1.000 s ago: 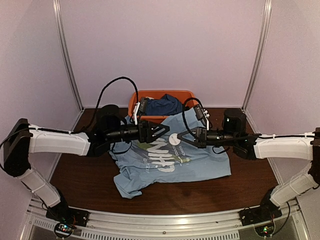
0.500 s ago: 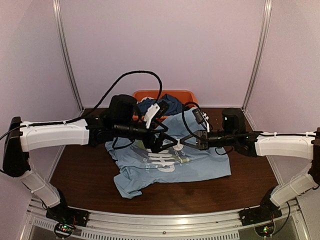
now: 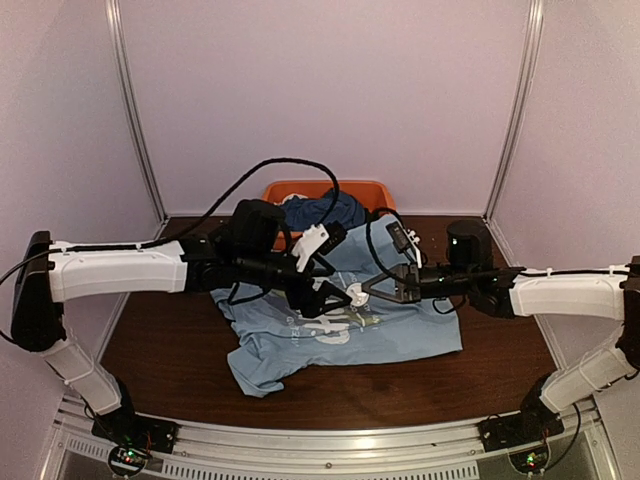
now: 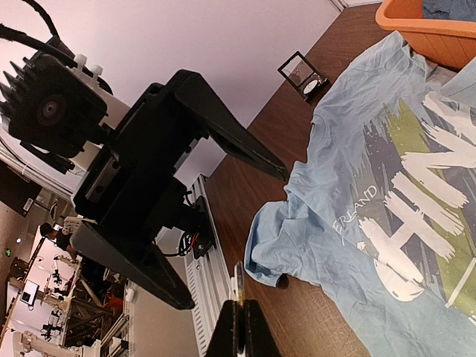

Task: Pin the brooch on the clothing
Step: Open the brooch.

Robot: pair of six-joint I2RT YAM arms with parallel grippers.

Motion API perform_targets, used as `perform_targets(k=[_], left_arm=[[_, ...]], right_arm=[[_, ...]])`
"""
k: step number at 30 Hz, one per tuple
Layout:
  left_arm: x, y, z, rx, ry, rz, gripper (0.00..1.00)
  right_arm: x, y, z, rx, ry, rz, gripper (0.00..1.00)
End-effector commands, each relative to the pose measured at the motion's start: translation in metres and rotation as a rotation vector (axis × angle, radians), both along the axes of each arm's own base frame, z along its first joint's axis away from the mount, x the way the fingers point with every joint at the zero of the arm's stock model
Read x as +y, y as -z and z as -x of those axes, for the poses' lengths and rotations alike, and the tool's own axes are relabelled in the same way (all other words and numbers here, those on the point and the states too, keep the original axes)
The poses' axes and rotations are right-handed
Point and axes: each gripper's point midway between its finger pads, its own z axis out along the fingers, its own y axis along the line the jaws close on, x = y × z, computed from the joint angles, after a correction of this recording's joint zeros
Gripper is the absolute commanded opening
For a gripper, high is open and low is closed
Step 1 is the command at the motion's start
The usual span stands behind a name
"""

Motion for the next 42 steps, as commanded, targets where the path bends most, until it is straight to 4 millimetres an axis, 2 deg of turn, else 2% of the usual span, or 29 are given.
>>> perform_targets(k=[1,4,7,14,22,27,31,42], left_arm=[[-0.007,0.003,-0.006,-0.041,0.013,-0.029,0.83],[-0.009,0.004,-0.006,-0.035,0.022,-0.028,0.72],[-0.012,-0.001,-0.003,-0.031,0.042,-0.006,0.65],[-0.02,-0.006,0.003,-0.006,0.084,0.026,0.62],[-0.027,0.002,0.005,0.016,0.103,0.018,0.53],[-0.029,0.003,0.006,0.019,0.105,0.02,0.41],[-0.032,0.004,0.007,0.025,0.108,0.026,0.36],[-0.039,0.009,0.005,0.045,0.087,0.023,0.11]], right_arm=[[-0.001,-0.005,0.006,0.005,-0.021,-0.034,0.0],[-0.002,-0.004,0.007,0.006,-0.025,-0.038,0.0],[-0.002,0.0,0.008,0.011,-0.028,-0.033,0.0],[-0.002,0.004,0.008,0.015,-0.028,-0.029,0.0],[-0.001,0.003,0.008,0.012,-0.03,-0.039,0.0],[-0.001,0.002,0.008,0.01,-0.032,-0.042,0.0],[-0.001,0.003,0.008,0.012,-0.032,-0.042,0.0],[0.0,0.002,0.01,0.017,-0.039,-0.046,0.0]])
